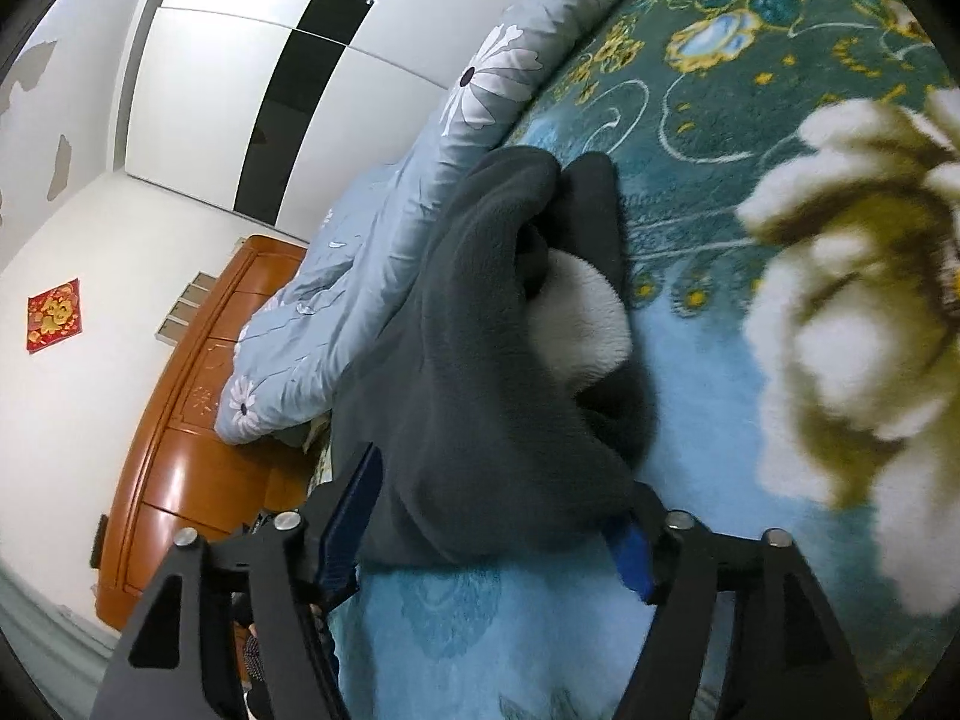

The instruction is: Fold clothes

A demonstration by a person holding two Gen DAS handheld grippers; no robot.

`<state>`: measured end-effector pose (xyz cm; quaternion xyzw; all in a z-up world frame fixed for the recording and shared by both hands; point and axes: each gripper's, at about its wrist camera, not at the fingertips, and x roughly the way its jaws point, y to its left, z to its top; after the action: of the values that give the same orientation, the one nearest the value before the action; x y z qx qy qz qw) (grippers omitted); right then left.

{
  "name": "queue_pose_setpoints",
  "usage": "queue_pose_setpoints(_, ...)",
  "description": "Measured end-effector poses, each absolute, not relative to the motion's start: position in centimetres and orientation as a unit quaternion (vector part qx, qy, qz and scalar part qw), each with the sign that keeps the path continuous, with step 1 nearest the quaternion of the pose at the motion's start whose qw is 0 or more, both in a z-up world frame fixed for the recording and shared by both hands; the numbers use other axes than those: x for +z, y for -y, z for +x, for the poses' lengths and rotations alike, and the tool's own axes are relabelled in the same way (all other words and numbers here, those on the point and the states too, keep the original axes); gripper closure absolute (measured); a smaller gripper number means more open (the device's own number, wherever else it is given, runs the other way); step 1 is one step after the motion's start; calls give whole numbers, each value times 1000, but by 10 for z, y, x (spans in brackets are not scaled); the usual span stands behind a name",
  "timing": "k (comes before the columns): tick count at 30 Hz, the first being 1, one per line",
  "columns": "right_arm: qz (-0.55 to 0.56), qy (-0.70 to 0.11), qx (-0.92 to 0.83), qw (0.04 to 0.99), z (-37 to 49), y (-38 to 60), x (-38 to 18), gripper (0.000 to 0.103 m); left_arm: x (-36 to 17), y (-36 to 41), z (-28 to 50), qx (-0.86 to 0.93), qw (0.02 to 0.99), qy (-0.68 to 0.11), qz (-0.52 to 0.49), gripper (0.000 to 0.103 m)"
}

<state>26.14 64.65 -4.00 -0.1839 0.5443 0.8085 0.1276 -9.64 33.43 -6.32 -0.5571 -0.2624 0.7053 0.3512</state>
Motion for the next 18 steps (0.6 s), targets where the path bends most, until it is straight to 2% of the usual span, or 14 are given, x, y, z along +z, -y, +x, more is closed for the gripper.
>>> queue_pose_setpoints(2, -184, -543, 808, 134, 254, -645, -41, 27, -63, -336, -97, 700, 360, 263, -557, 12)
queue_pose_setpoints(4, -177, -544, 808, 138, 250, -644, -41, 18, -63, -338, -97, 695, 371, 263, -557, 7)
queue_pose_setpoints(7, -176, -539, 810, 151, 248, -640, -40, 17, -63, -339, -94, 690, 387, 262, -553, 1)
queue_pose_setpoints(13, -151, -559, 801, 149, 252, -640, -46, 17, -60, -344, -87, 700, 392, 230, -551, 0)
queue_pose_setpoints(18, -147, -562, 801, 147, 252, -640, -44, 16, -60, -335, -89, 692, 393, 256, -549, 1)
